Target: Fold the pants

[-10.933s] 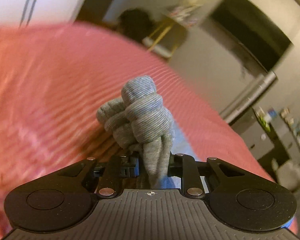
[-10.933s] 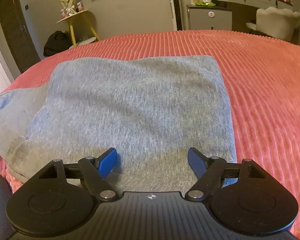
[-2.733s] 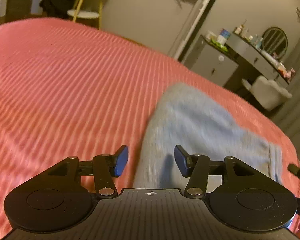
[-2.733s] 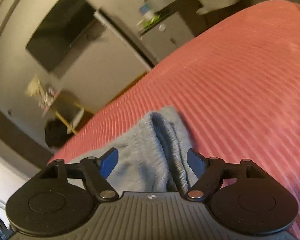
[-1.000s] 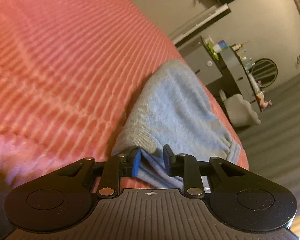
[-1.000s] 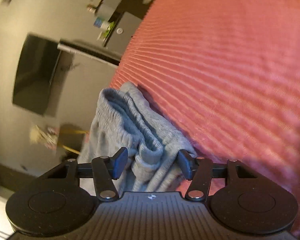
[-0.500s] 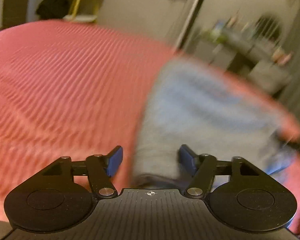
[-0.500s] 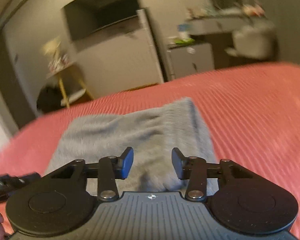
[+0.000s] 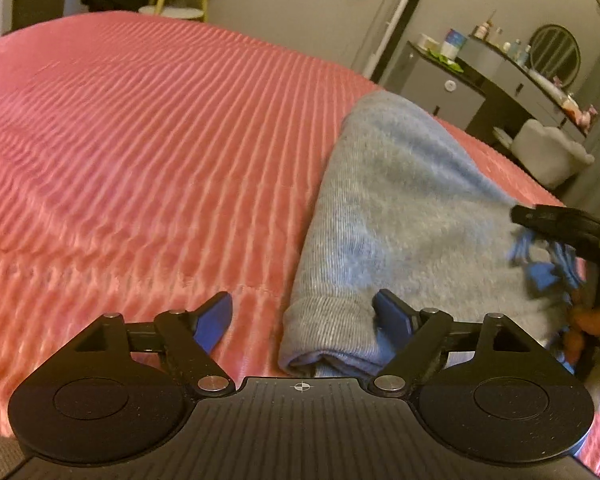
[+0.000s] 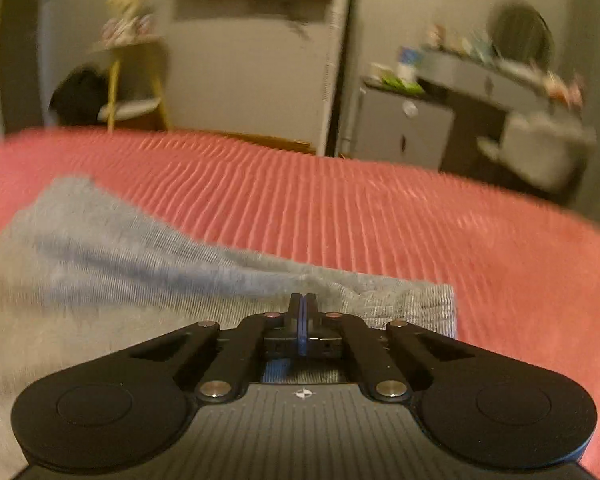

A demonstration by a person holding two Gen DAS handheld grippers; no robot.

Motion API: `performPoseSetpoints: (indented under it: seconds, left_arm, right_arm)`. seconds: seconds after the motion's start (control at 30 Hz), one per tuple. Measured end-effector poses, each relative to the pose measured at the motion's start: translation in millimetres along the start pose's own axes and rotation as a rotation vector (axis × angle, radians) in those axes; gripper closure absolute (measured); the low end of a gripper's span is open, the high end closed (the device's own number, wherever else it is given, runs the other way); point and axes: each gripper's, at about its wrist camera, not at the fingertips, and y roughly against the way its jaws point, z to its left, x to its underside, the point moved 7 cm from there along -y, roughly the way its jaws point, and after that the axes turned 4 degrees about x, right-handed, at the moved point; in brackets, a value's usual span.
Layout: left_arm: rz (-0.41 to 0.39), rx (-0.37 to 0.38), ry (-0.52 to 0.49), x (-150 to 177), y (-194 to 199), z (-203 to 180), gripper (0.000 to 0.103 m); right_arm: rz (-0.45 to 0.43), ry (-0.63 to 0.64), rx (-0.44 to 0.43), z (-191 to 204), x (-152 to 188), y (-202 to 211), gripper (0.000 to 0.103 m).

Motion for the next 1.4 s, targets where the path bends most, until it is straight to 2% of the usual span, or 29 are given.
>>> performPoseSetpoints:
  seconds: [0.03,0.1,0.17,0.23,0.27,0.47,0.5,0.57,0.63,0.67,0.77,0.83,0.87,0.97,1.0,1.03,1.13,1.27,1.3,1.37,1.4]
  left_arm:
    - [0.002,0.003,0.009,0,0,2,0.017]
    - [0.005,0.015,0.030,-1,-1,4,0.017]
    - [0.009,0.025,0.045,-2,-2,8,0.017]
    - [0.012,0.033,0.056,-2,-1,9,0.017]
    - [0.012,0.034,0.061,-2,-1,10,0.017]
    - [0.014,0.029,0.079,-1,1,15,0.016]
    - [0.014,0.030,0.083,0,1,16,0.016]
    - [0.010,0.028,0.092,2,2,15,0.016]
    - [0.007,0.025,0.097,3,5,13,0.016]
    - [0.006,0.023,0.096,3,5,13,0.016]
    - [-0.003,0.017,0.094,4,9,12,0.016]
    - [-0.007,0.017,0.096,4,10,12,0.016]
    - [-0.007,0.016,0.095,3,9,12,0.016]
    - [-0.009,0.015,0.094,4,8,11,0.016]
    - [-0.010,0.016,0.094,4,9,11,0.016]
    - [-0.009,0.017,0.095,4,9,11,0.016]
    - [-0.007,0.020,0.101,4,8,12,0.016]
    - [-0.008,0.014,0.098,4,7,11,0.015]
    - [-0.007,0.012,0.096,4,6,12,0.014]
    - [-0.006,0.012,0.098,4,6,12,0.014]
    - [-0.006,0.012,0.099,4,7,12,0.014]
  right_arm:
    - [-0.010,-0.013,-0.023,1,1,10,0.103]
    - [-0.009,0.006,-0.114,9,18,35,0.095]
    - [0.045,0.032,-0.165,10,47,55,0.093]
    - [0.066,0.051,-0.149,3,71,78,0.093]
    - [0.077,0.019,-0.151,-3,76,89,0.093]
    - [0.155,-0.497,-0.258,-65,93,126,0.092]
    - [0.176,-0.540,-0.235,-74,100,127,0.077]
    - [0.178,-0.652,-0.273,-87,108,129,0.075]
    - [0.178,-0.778,-0.322,-98,114,128,0.065]
    - [0.177,-0.807,-0.341,-99,114,127,0.061]
    - [0.183,-0.860,-0.340,-103,116,131,0.058]
    - [0.164,-0.867,-0.269,-109,116,136,0.035]
    - [0.164,-0.863,-0.240,-112,119,137,0.020]
    - [0.182,-0.901,-0.268,-114,122,131,0.022]
    - [0.180,-0.905,-0.279,-112,119,130,0.029]
    - [0.178,-0.894,-0.286,-110,116,128,0.031]
    - [0.209,-0.859,-0.239,-105,113,117,0.027]
    - [0.237,-0.997,-0.298,-109,120,97,0.027]
    - [0.236,-1.026,-0.321,-109,117,94,0.022]
    - [0.236,-1.033,-0.320,-108,112,90,0.023]
    - [0.213,-1.006,-0.312,-106,108,92,0.032]
